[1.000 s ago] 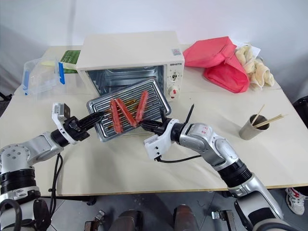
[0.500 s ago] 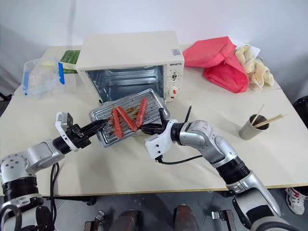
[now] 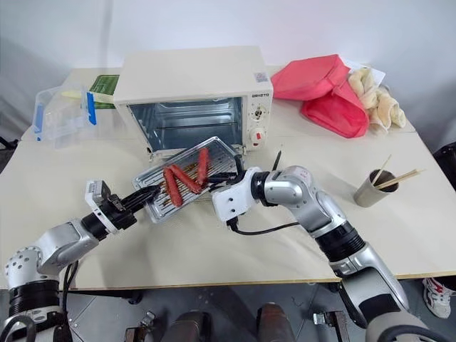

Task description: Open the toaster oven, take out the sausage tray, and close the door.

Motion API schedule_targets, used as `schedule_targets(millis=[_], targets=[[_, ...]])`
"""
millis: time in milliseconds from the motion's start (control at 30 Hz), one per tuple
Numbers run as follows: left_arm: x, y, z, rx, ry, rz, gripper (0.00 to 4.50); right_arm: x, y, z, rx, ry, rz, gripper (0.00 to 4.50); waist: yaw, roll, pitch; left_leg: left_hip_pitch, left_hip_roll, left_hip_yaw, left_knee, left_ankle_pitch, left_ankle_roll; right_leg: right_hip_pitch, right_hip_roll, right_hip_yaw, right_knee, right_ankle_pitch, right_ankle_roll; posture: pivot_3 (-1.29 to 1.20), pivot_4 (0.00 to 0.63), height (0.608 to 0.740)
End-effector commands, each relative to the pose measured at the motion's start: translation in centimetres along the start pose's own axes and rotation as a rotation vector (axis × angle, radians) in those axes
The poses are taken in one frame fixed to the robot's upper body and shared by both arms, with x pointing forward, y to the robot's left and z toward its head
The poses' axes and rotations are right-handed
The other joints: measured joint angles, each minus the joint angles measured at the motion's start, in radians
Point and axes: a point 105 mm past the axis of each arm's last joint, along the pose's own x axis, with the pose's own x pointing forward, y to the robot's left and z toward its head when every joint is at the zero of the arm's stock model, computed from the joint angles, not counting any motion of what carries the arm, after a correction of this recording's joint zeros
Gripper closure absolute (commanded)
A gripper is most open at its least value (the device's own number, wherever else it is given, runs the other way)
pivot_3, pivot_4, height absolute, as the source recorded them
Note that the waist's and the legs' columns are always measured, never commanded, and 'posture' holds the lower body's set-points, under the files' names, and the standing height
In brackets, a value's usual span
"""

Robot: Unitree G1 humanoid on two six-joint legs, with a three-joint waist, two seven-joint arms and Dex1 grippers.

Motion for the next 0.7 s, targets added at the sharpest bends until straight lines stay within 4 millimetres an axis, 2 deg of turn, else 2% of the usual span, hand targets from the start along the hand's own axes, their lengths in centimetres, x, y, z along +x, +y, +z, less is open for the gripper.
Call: schedule_targets(millis=[33,267,433,700], targets=[[0.1,0.4,-1.3,0.015,0.046,0.035,4.5,-1.1,-3.7,1.1,-0.036,-0.051,-0.142,2.11,0.0,0.0,0.0,0.0,0.0,0.0,0.0,0.0,0.0,0.0,0.0,0.0,0.0,0.0,0.0,0.0,0.15,0.74],[-0.3,0.3,-1.5,0.025,0.032,0.028,4.5,-1.4,-3.5,0.8,-0.045,-0.057,-0.101,0.05,0.0,0.0,0.0,0.0,0.0,0.0,0.0,0.0,0.0,0.0,0.0,0.0,0.0,0.0,0.0,0.0,0.15,0.74],[-0.6,0.1,-1.5,0.037,0.016,0.02,4.5,-1.8,-3.3,0.3,-0.049,-0.057,-0.066,0.05,0.0,0.0,0.0,0.0,0.0,0.0,0.0,0.0,0.0,0.0,0.0,0.0,-0.001,0.0,0.0,0.0,0.15,0.74],[-2.5,-0.4,-1.9,0.072,-0.044,-0.003,4.5,-3.3,-2.3,-1.0,-0.001,-0.049,0.094,0.05,0.0,0.0,0.0,0.0,0.0,0.001,-0.001,0.0,0.0,0.001,0.0,0.0,-0.002,0.0,0.0,0.0,0.15,0.74]])
